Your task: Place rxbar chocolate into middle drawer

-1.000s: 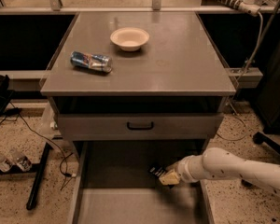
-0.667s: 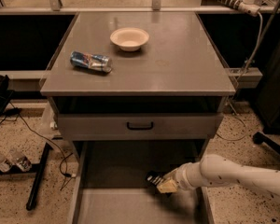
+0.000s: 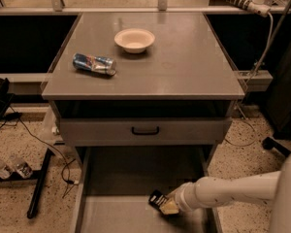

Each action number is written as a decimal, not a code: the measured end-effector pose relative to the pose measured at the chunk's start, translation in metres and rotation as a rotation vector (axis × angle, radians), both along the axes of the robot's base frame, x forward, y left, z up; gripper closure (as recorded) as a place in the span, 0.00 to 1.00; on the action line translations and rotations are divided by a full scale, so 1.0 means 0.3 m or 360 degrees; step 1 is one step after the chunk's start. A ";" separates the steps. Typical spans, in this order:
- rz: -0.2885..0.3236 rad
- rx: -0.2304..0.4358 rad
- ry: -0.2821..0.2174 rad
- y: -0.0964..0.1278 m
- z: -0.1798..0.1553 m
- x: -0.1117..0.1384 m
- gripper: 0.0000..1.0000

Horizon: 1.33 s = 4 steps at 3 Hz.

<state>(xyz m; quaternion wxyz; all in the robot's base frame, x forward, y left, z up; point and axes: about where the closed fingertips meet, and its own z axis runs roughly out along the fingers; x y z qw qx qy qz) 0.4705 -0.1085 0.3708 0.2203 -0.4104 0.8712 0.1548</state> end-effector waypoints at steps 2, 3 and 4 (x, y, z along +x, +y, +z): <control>0.0039 -0.0048 -0.0032 0.029 -0.032 0.007 0.57; 0.0039 -0.0048 -0.0032 0.029 -0.032 0.007 0.34; 0.0039 -0.0048 -0.0032 0.029 -0.032 0.007 0.11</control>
Offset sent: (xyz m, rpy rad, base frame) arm -0.0023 0.0051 -0.0113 -0.0342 -0.0116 0.0210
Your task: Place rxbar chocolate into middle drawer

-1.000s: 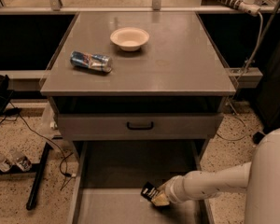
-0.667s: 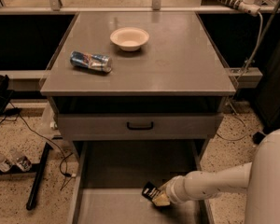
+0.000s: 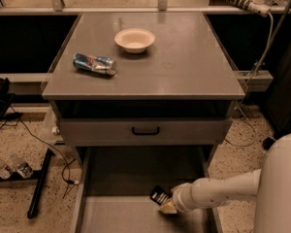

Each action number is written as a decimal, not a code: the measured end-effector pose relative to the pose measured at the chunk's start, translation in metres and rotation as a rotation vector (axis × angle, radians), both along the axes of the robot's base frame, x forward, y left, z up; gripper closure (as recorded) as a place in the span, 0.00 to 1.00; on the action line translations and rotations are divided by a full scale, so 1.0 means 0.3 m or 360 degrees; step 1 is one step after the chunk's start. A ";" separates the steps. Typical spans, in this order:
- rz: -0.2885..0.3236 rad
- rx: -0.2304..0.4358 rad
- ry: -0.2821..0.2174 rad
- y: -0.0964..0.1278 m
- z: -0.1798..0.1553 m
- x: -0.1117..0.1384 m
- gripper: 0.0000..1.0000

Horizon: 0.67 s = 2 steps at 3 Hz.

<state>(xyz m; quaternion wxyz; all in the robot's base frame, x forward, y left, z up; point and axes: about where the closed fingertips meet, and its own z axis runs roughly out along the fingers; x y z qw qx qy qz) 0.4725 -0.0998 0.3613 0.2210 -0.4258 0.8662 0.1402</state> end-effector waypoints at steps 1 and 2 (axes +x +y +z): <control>0.0000 0.0000 0.0000 0.000 0.000 0.000 0.00; 0.0000 0.0000 0.0000 0.000 0.000 0.000 0.00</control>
Offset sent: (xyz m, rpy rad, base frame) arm 0.0000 0.0000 0.0000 0.0000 0.0000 0.0000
